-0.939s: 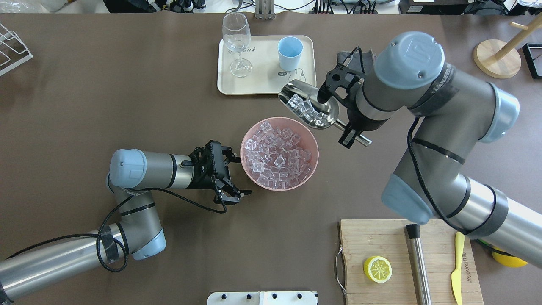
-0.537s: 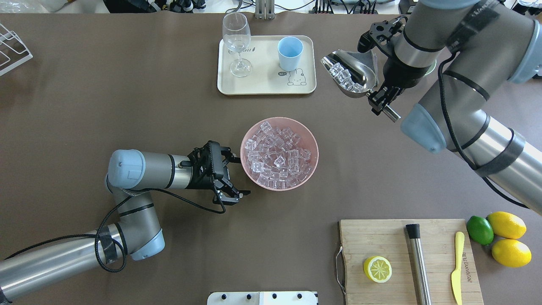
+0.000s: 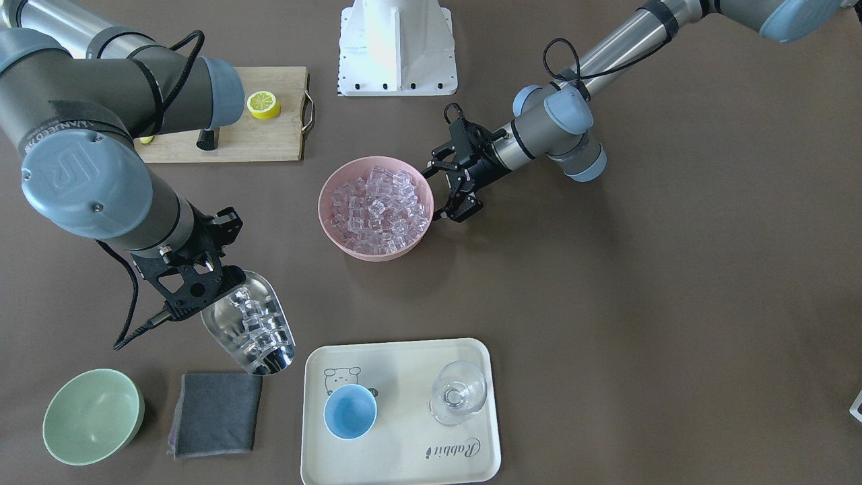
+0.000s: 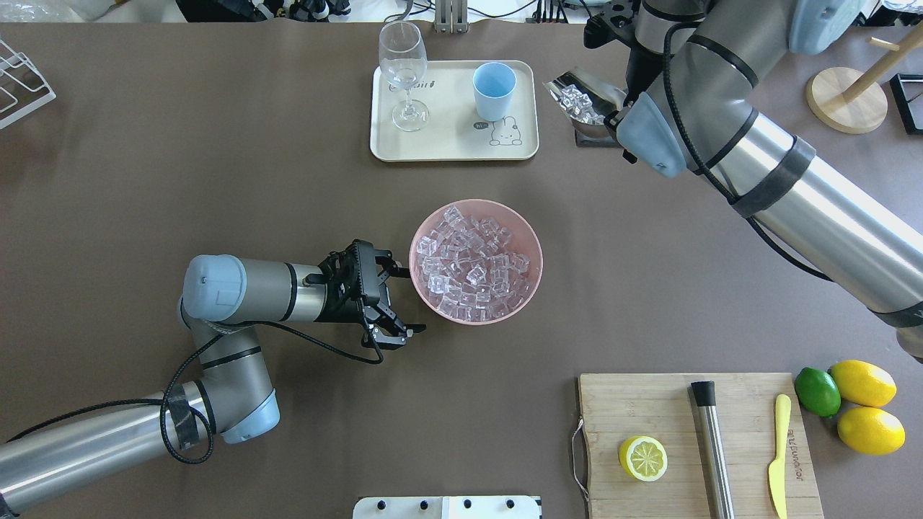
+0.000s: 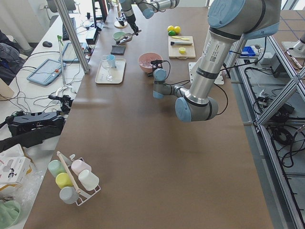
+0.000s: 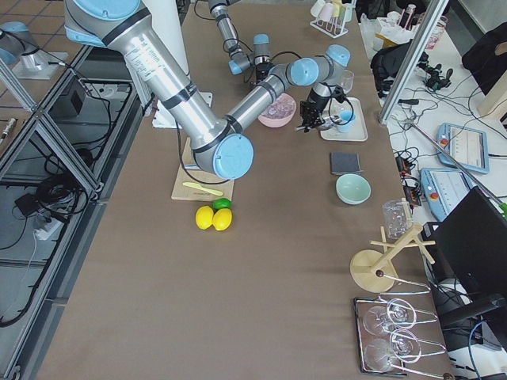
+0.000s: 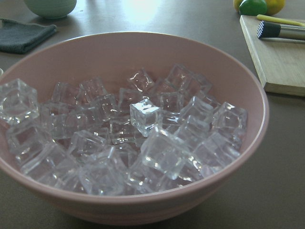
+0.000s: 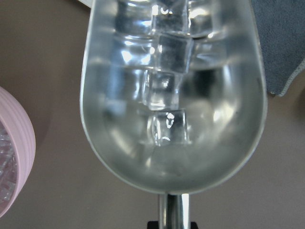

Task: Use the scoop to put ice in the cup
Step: 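Carry the ice-filled scoop with the right gripper toward the light blue cup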

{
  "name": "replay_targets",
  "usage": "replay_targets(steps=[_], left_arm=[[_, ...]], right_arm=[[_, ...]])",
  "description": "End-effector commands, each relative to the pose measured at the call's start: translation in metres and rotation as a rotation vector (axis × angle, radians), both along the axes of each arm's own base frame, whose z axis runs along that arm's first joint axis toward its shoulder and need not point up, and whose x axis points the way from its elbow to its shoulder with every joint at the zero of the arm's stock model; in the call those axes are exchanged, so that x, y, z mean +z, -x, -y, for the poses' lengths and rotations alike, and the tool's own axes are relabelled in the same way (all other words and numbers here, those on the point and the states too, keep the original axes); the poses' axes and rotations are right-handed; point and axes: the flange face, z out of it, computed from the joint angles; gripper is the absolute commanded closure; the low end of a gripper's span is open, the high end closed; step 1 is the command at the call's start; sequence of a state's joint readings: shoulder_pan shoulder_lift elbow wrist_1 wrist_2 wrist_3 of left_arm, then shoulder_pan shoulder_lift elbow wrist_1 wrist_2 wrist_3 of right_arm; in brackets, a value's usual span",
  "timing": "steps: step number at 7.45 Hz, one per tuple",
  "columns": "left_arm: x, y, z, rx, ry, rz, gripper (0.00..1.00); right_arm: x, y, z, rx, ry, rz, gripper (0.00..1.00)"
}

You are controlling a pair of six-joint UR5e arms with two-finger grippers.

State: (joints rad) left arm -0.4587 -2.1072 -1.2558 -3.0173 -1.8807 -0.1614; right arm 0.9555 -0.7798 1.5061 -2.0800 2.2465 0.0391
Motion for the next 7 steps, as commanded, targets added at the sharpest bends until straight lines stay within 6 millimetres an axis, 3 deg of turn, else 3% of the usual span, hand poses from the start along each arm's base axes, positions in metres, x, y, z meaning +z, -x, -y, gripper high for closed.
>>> replay_targets(steps=[1, 5, 7], left_arm=[[0.002, 0.005, -0.001, 0.000, -0.001, -0.001, 0.03], [0.007, 0.011, -0.003, 0.009, -0.001, 0.001, 0.03], [0.006, 0.018, 0.002, 0.003, -0.002, -0.002, 0.03]], right_arm=[[-0.027, 0.005, 0.012, -0.012, 0.006, -0.047, 1.00], [-0.041, 0.027, 0.037, -0.020, 0.086, -0.102, 1.00], [-0.053, 0.041, 0.034, -0.056, 0.090, -0.108, 1.00]])
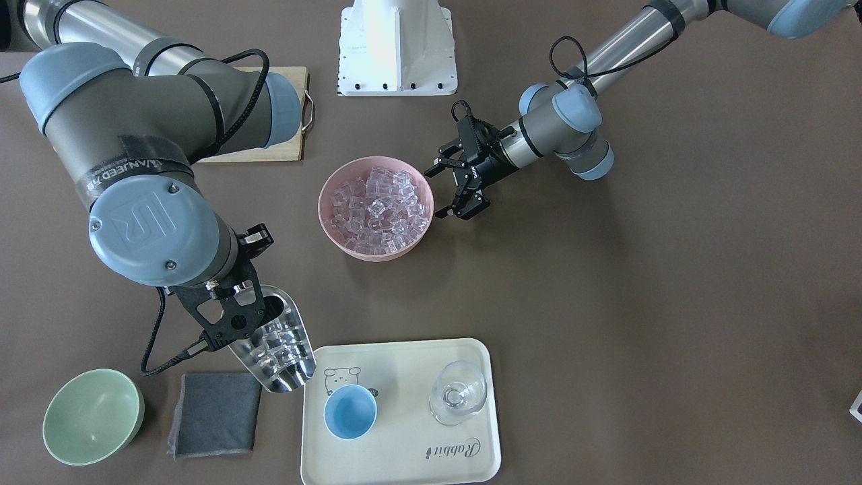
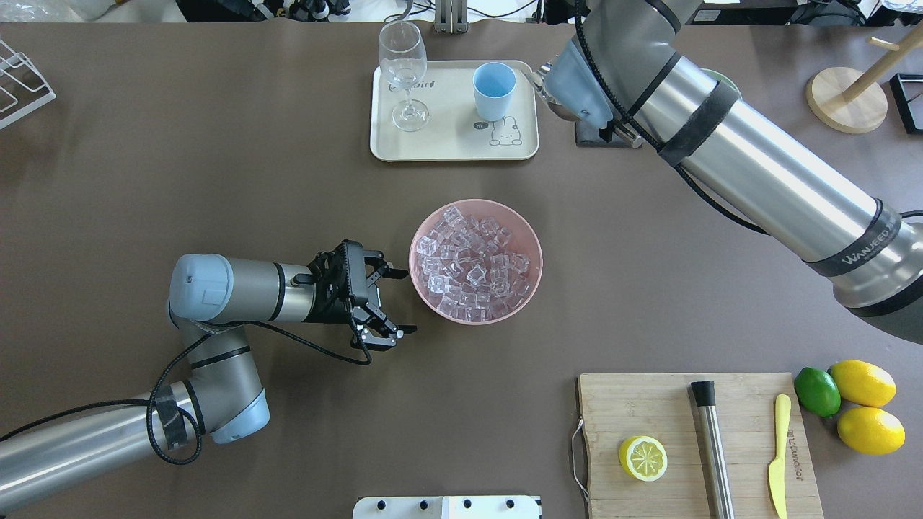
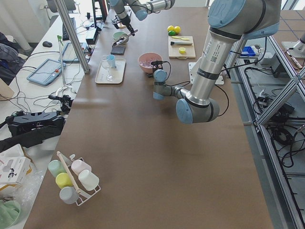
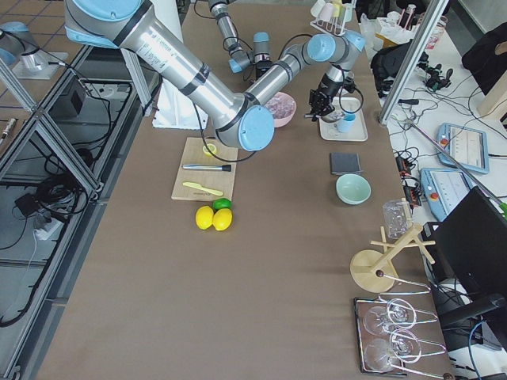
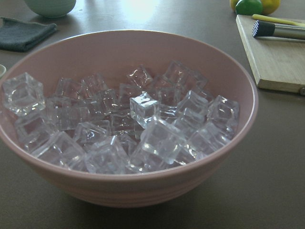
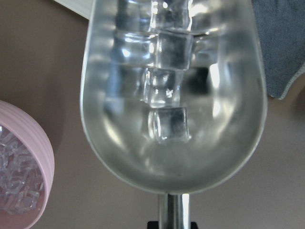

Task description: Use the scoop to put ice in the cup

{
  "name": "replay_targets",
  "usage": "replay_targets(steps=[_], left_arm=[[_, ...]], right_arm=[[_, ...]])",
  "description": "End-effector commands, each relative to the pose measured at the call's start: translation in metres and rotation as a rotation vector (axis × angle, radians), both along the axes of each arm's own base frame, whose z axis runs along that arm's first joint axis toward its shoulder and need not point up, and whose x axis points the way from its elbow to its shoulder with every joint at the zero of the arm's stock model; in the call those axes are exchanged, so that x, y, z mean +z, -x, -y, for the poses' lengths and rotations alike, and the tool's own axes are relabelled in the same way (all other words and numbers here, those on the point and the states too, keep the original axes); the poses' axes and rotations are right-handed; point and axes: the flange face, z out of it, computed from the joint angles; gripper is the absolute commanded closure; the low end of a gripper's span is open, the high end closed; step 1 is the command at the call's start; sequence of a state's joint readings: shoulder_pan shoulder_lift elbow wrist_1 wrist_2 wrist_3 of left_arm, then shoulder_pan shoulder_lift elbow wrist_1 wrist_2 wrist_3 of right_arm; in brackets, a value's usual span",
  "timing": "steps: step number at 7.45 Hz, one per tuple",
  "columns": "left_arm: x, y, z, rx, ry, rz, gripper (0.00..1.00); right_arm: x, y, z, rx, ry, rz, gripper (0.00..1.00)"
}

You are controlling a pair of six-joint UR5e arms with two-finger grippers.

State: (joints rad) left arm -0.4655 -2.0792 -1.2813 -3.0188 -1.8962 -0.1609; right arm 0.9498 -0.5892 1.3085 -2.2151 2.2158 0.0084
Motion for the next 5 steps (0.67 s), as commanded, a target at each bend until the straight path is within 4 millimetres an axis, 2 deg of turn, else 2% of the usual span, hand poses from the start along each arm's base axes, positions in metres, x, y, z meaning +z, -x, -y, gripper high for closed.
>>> replay_targets(steps=[1, 2, 3, 5], left_arm=[[0.003, 0.025, 0.013, 0.022, 0.000, 0.007, 0.03], [0.009, 0.047, 0.027, 0.045, 0.007, 0.028, 0.03], [0.015, 0.066, 0.041, 0.039, 0.025, 0.056, 0.03], [0.028, 0.099, 0.066, 0.030, 0.092, 0.136, 0.03]], right_arm=[[-0.014, 0.034, -0.009, -0.058, 0.012, -0.011, 1.00], [-0.018, 0.051, -0.014, -0.081, 0.016, -0.014, 1.00], [-0.020, 0.058, -0.011, -0.087, 0.027, -0.025, 1.00], [-0.025, 0.057, -0.008, -0.152, 0.018, -0.057, 1.00]])
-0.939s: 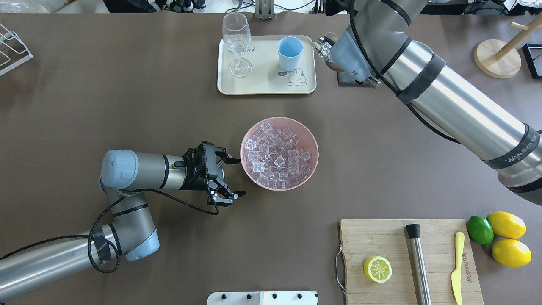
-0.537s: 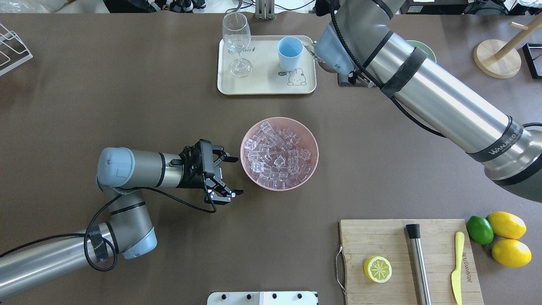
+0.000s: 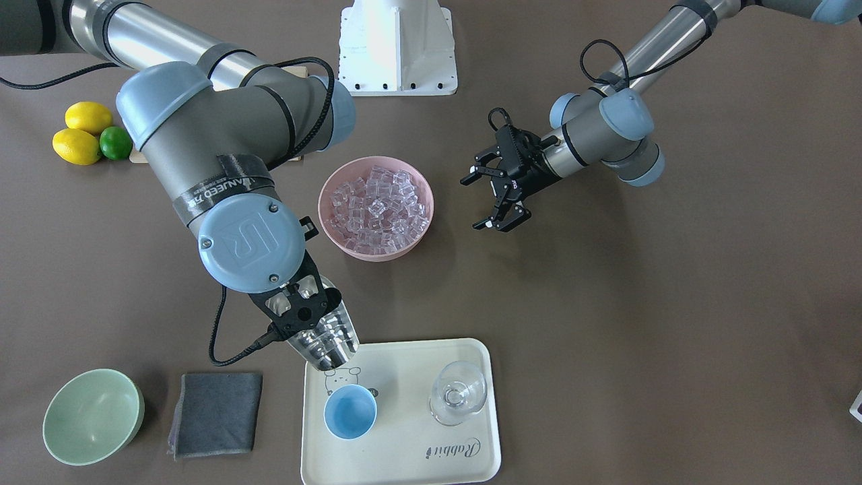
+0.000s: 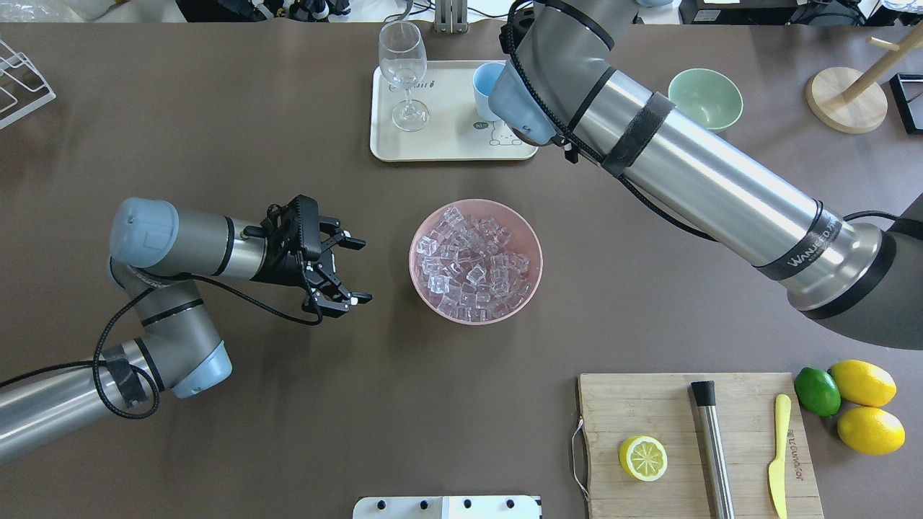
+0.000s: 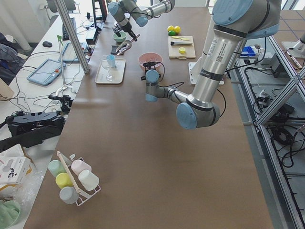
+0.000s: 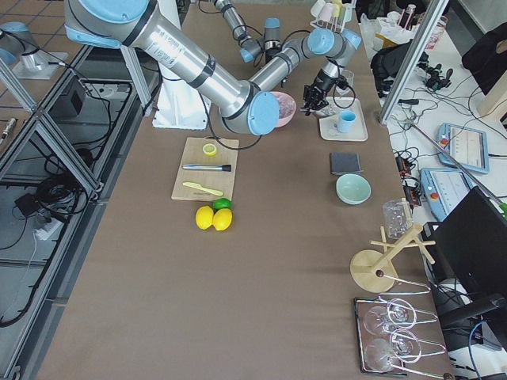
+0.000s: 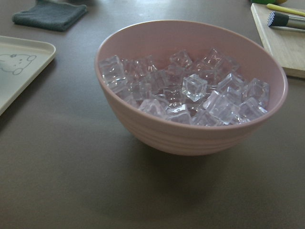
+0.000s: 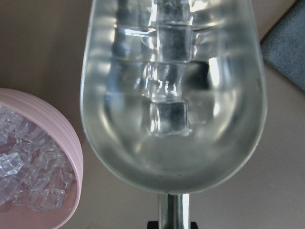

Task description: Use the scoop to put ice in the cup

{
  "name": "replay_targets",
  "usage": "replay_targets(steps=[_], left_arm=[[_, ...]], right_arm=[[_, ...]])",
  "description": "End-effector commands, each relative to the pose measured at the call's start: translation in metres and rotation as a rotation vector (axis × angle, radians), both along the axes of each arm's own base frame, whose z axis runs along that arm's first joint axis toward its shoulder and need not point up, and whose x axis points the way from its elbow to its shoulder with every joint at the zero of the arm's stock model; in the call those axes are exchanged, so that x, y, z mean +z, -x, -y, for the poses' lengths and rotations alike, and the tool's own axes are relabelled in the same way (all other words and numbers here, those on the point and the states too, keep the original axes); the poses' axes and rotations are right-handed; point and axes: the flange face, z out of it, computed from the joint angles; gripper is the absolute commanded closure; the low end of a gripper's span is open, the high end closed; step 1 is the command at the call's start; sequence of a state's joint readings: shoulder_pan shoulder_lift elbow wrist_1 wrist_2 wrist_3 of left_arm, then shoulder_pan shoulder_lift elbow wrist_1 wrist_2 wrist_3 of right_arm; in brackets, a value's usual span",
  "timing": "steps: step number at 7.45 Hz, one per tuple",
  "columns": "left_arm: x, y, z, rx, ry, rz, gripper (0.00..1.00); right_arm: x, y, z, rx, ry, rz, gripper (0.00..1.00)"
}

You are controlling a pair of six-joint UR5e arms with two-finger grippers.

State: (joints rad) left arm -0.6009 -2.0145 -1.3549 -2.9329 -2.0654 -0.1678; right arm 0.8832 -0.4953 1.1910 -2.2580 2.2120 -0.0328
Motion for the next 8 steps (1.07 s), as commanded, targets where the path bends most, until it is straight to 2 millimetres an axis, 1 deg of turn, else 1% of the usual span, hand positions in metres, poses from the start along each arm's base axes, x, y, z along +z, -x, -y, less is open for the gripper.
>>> replay_targets(steps=[1, 2, 3, 4, 5, 6, 8], left_arm=[[0.018, 0.041, 0.031, -0.007, 0.079, 0.098, 0.03], [0.022, 0.045, 0.038, -0.021, 0.096, 0.116, 0.03], [0.024, 0.057, 0.051, -0.050, 0.108, 0.126, 0.03], [0.026, 0.067, 0.063, -0.069, 0.119, 0.148, 0.03], [0.025, 0.065, 0.064, -0.068, 0.116, 0.149, 0.03], [0.025, 0.064, 0.064, -0.069, 0.116, 0.149, 0.03], [0.030, 0.064, 0.070, -0.084, 0.144, 0.180, 0.03]], right_arm=[[-0.003, 0.001, 0.003, -0.054, -0.011, -0.032, 1.00], [-0.004, 0.000, 0.005, -0.051, -0.011, -0.034, 1.00], [-0.004, 0.000, 0.007, -0.047, -0.011, -0.035, 1.00], [-0.004, -0.005, 0.011, -0.033, -0.010, -0.039, 1.00], [-0.002, -0.015, 0.020, -0.013, -0.001, -0.041, 1.00], [-0.003, -0.018, 0.026, -0.006, 0.010, -0.042, 1.00], [-0.007, -0.012, 0.034, -0.007, 0.029, -0.058, 1.00]])
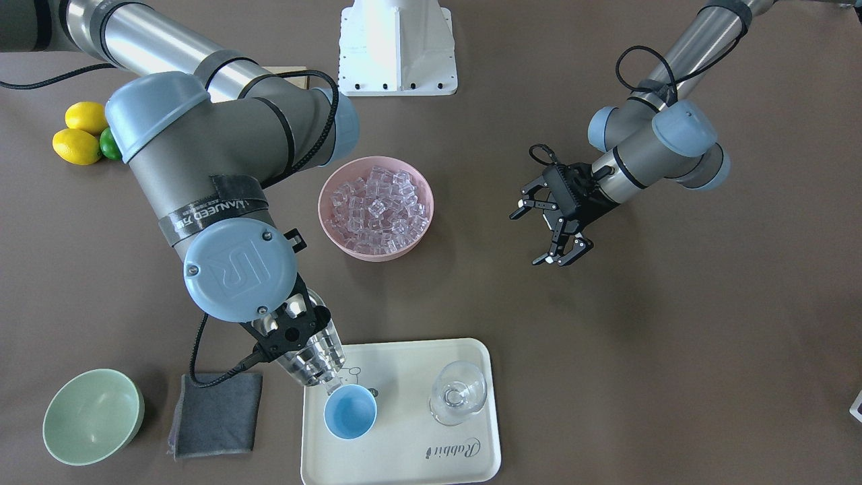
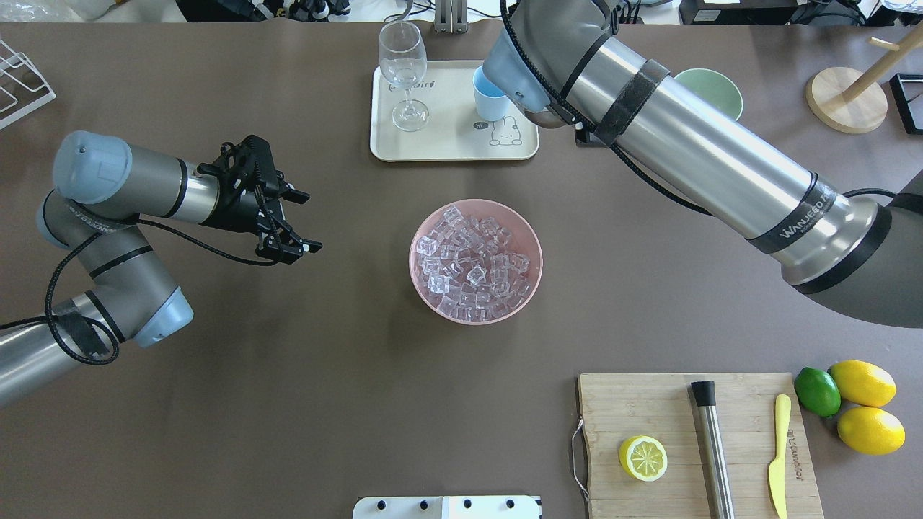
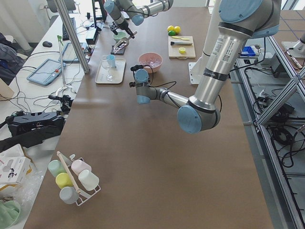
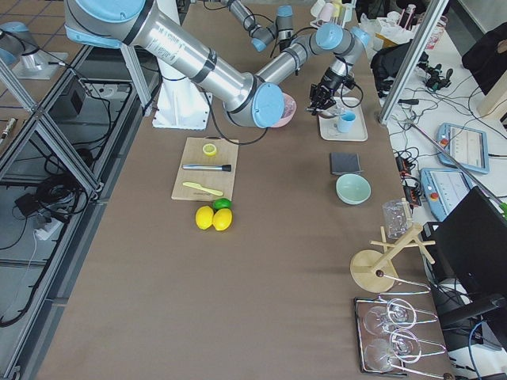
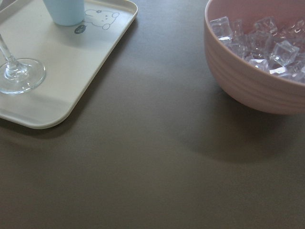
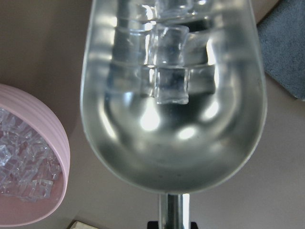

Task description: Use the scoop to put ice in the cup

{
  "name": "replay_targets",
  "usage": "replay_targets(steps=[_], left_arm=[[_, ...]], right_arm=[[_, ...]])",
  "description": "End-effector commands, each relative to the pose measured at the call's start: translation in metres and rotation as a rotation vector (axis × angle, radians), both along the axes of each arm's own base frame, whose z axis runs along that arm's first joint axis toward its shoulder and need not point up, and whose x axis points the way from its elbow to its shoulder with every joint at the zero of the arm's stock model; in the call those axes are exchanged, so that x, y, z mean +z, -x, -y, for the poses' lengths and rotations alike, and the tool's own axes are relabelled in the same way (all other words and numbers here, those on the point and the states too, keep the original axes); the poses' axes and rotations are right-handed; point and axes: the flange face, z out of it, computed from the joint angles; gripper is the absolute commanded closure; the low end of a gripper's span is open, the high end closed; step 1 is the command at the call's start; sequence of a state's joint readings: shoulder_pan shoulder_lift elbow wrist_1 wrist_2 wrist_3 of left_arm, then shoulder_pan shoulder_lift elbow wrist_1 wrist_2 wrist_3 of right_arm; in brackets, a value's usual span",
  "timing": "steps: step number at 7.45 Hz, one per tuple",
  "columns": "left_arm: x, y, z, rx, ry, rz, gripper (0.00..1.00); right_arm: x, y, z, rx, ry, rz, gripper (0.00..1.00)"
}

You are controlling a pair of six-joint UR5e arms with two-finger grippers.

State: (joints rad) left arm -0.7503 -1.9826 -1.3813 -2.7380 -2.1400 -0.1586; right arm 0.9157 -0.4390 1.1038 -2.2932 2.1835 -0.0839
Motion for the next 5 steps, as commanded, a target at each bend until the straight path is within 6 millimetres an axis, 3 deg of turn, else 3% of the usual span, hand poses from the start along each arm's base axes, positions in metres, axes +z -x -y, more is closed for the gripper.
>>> replay_targets(steps=[1, 4, 5], left_arm=[[0.010, 0.002, 0.007, -0.015, 0.046, 0.048, 0.03], [0.018, 0.013, 0.021, -0.037, 0.095, 0.094, 0.03], [0.027, 0.035, 0.035, -0.070, 0.139, 0.128, 0.03]], right_arm=[[-0.009, 0.007, 0.014, -0.001, 0.021, -0.022, 1.00], [-0.016, 0.015, 0.025, -0.011, 0.042, -0.058, 1.00], [-0.015, 0.017, 0.028, -0.019, 0.047, -0.067, 1.00]])
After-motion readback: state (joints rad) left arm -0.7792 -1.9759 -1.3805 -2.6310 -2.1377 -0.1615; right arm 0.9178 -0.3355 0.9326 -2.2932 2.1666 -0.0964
